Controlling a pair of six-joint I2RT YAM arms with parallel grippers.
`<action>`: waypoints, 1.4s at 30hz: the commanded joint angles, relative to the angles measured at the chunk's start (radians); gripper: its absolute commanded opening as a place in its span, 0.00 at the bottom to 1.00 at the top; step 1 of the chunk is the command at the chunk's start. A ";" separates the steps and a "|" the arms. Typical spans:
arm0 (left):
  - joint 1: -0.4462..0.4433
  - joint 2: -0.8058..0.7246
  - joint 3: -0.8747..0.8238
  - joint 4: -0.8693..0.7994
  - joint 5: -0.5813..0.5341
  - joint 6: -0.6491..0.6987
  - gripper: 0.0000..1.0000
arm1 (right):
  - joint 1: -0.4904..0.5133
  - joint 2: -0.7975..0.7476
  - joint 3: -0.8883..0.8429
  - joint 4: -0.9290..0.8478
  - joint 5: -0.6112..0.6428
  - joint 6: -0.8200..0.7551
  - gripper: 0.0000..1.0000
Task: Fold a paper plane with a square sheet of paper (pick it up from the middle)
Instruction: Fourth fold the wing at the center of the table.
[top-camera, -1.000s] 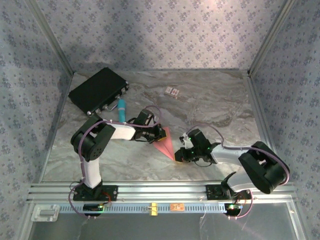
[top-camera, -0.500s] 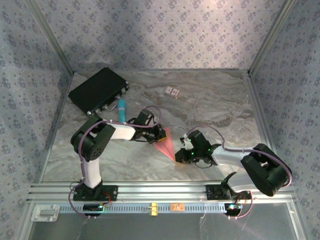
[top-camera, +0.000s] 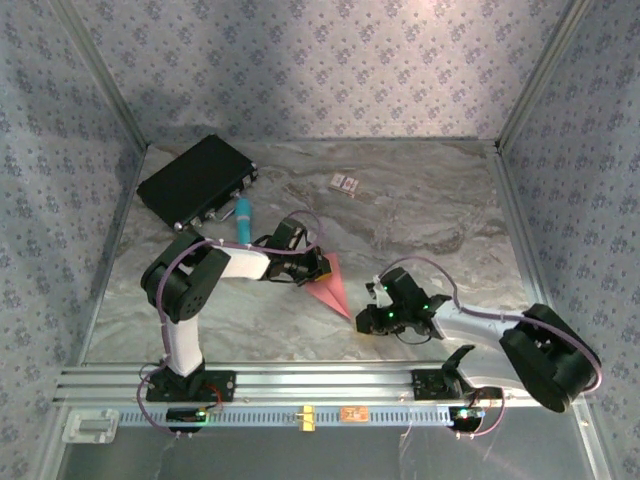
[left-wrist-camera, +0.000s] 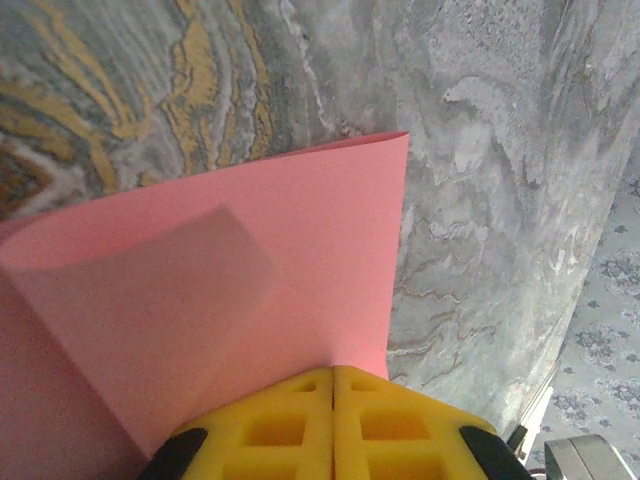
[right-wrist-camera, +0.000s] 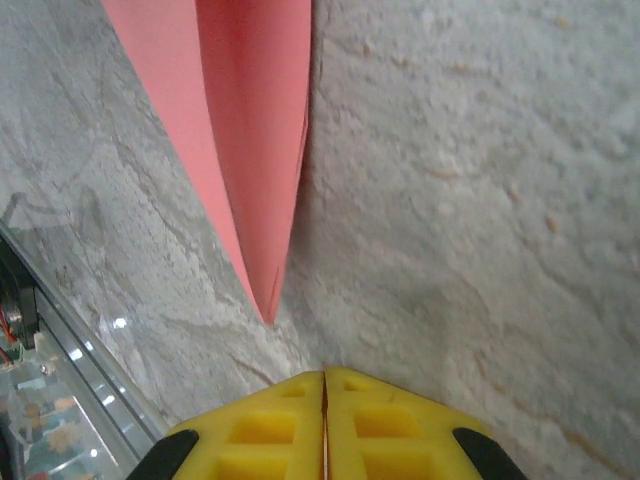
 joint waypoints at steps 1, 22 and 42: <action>0.007 0.021 -0.018 -0.071 -0.059 0.025 0.08 | 0.005 -0.061 0.086 -0.161 0.025 -0.037 0.09; -0.004 0.026 -0.001 -0.079 -0.052 0.033 0.08 | -0.010 0.297 0.394 -0.071 0.019 -0.099 0.06; -0.006 0.021 -0.008 -0.082 -0.064 0.031 0.08 | -0.016 0.346 0.271 -0.016 -0.009 -0.075 0.07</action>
